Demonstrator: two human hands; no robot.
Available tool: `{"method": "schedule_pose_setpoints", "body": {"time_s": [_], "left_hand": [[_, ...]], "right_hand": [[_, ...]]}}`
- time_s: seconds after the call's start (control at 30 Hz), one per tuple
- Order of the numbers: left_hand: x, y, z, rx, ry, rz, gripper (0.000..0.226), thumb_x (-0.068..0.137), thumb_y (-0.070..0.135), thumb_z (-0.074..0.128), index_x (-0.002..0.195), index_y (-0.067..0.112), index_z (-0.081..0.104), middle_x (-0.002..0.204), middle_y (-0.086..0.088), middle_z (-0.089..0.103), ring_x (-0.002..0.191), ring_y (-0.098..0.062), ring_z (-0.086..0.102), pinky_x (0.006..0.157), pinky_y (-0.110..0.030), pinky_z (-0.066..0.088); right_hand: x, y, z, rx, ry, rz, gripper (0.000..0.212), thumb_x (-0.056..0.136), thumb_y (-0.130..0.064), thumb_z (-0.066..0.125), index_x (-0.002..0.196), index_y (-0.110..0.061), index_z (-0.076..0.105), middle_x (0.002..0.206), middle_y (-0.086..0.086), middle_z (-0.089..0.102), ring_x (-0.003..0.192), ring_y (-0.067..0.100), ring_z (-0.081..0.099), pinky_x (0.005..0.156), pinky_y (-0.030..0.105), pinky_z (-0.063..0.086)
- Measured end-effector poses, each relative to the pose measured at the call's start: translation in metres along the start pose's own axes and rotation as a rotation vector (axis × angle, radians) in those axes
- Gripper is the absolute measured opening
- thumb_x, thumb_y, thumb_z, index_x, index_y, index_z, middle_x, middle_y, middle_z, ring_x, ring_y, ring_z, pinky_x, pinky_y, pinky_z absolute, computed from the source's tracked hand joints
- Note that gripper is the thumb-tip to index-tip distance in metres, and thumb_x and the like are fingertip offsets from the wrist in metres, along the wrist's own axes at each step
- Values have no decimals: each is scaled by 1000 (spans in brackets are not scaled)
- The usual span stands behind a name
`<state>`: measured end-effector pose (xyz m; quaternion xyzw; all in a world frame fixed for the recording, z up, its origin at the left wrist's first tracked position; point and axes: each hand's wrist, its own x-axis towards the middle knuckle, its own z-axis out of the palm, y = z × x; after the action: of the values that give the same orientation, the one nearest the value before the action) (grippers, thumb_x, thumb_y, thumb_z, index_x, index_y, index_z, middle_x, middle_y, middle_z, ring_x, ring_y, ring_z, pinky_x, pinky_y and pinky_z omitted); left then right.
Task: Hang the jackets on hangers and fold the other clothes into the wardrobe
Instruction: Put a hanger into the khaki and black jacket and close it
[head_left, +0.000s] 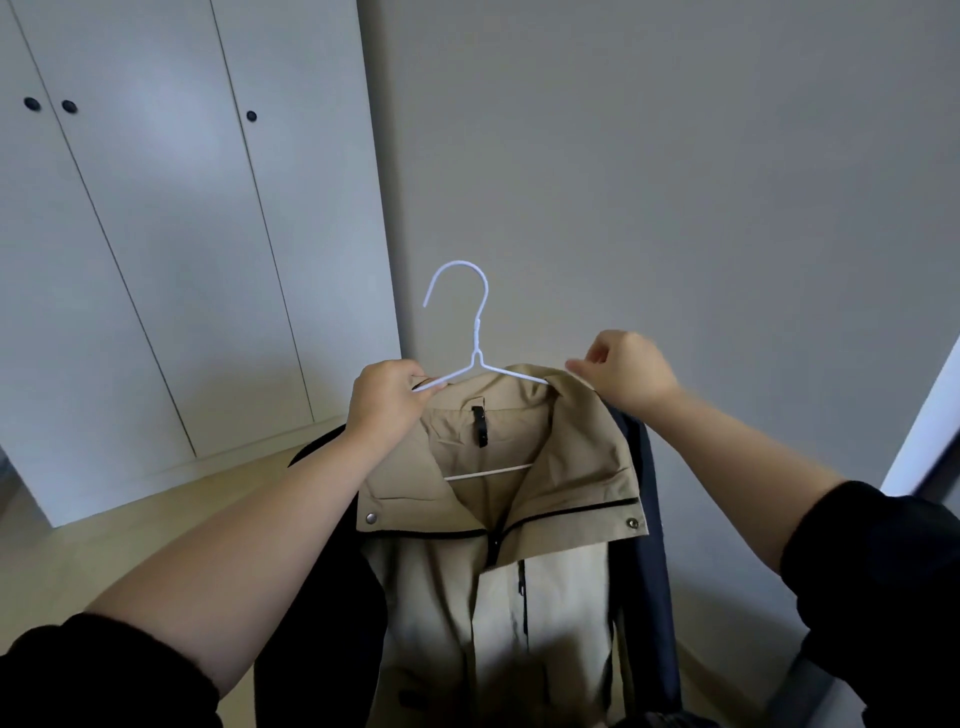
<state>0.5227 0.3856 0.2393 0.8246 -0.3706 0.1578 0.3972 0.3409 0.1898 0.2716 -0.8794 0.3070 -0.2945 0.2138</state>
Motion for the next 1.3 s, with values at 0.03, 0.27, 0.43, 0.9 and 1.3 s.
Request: {"method": "schedule_pose_setpoints", "body": {"time_s": [0.03,0.27,0.43,0.9,1.3], "left_hand": [[0,2,0,-4,7,-1,28,84,32,72,69,8,66,53,8,46,57,-17,44,48,-23,25],[-3,-2,5,46,81,-103,27,85,33,70,70,13,62,56,4,48,61,-24,47,46,-25,24],[5,-1,0,35,96,-56,24,83,33,72,70,14,64,61,2,53,63,-22,48,47,-24,26],[58,-5,-6,-20,-594,25,24,81,15,74,103,8,66,95,2,59,87,-15,53,80,-27,42],[125,-90,57,323,-215,25,36,94,28,56,67,15,37,75,-6,53,85,-34,54,61,-33,28]], "right_hand": [[-2,3,7,-26,-57,-5,21,86,-34,66,85,-15,57,77,-1,58,76,21,56,65,29,43],[-4,9,14,-345,-135,-130,14,80,-2,49,80,-15,55,86,5,58,85,29,57,62,30,42],[-1,13,16,-63,-222,-187,57,83,-11,64,136,-16,45,131,10,47,124,26,43,100,32,38],[35,8,43,47,185,115,14,76,2,47,84,-3,57,73,11,58,73,35,54,54,29,34],[134,10,131,221,167,106,16,76,3,52,82,-4,65,75,14,65,76,34,59,61,35,47]]}}
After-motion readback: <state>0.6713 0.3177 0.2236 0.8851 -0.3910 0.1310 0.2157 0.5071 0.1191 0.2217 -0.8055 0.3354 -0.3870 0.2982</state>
